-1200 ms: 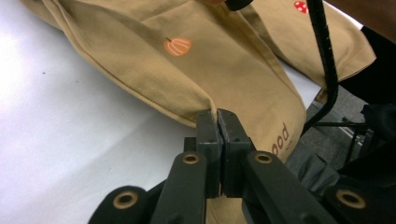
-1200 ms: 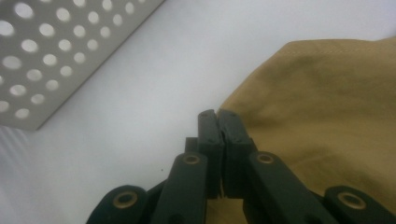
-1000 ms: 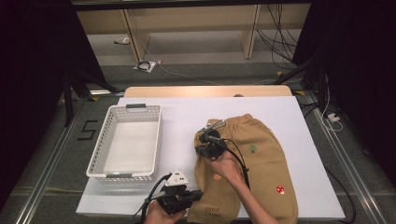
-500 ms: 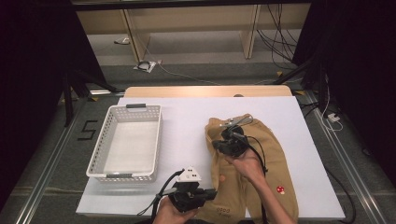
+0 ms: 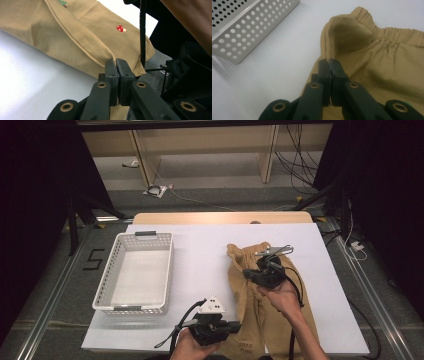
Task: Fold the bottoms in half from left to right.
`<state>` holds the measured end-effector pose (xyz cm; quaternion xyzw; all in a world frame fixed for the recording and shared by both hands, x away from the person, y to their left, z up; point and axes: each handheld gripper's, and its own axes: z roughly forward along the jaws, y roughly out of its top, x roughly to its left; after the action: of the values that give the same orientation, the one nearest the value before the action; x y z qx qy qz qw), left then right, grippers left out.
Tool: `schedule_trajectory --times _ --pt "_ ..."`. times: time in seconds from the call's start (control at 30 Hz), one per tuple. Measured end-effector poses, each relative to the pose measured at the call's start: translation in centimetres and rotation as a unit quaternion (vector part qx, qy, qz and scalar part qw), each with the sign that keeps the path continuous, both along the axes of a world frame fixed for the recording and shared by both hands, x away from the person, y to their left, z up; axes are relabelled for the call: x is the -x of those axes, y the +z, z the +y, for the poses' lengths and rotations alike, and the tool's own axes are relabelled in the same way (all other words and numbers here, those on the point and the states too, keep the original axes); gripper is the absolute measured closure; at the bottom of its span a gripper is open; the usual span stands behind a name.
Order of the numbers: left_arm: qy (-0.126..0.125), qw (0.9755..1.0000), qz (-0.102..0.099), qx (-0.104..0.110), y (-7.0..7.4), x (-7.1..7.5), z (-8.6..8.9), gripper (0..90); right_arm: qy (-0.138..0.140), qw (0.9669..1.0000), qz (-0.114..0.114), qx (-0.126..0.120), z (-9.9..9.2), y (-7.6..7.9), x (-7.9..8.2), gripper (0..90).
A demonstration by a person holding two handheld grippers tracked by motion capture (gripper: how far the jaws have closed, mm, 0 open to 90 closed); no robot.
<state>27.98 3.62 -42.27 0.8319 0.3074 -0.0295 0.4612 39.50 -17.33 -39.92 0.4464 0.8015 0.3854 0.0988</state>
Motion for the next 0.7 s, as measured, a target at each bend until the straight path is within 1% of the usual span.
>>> schedule_trajectory --times 0.13,0.23,0.27,0.3,0.33,0.37,0.53,0.7 --pt "-0.003 1.0 -0.002 0.004 0.2 0.0 -0.4 87.9 -0.004 1.0 0.0 0.005 -0.5 0.3 0.2 89.1" --pt "-0.007 0.9999 0.003 0.01 0.4 0.0 -0.7 87.8 -0.007 1.0 -0.005 0.004 -0.9 0.4 0.4 89.1" --pt "-0.009 0.9999 0.006 0.011 0.4 -0.1 -0.9 87.8 -0.008 1.0 -0.002 0.005 -1.1 0.4 0.4 89.0" --pt "-0.011 0.9998 0.005 0.013 0.5 -0.1 -1.1 87.9 -0.009 0.9999 -0.002 0.005 -1.3 0.5 0.4 89.1" --pt "-0.012 0.9998 0.005 0.012 0.5 -0.1 -1.2 87.9 -0.014 0.9999 -0.003 0.003 -1.5 0.5 0.5 89.1" --pt "-0.013 0.9998 0.005 0.013 0.6 -0.2 -1.3 87.9 -0.012 0.9999 -0.008 0.003 -1.6 0.5 0.5 89.1" --pt "-0.018 0.9998 0.0 0.012 0.7 -0.2 -1.9 87.9 -0.019 0.9998 -0.005 0.002 -2.5 0.6 0.7 89.1" --pt "-0.022 0.9997 -0.002 0.012 0.7 -0.2 -2.4 87.8 -0.022 0.9998 -0.004 0.001 -3.2 0.6 0.8 89.1"
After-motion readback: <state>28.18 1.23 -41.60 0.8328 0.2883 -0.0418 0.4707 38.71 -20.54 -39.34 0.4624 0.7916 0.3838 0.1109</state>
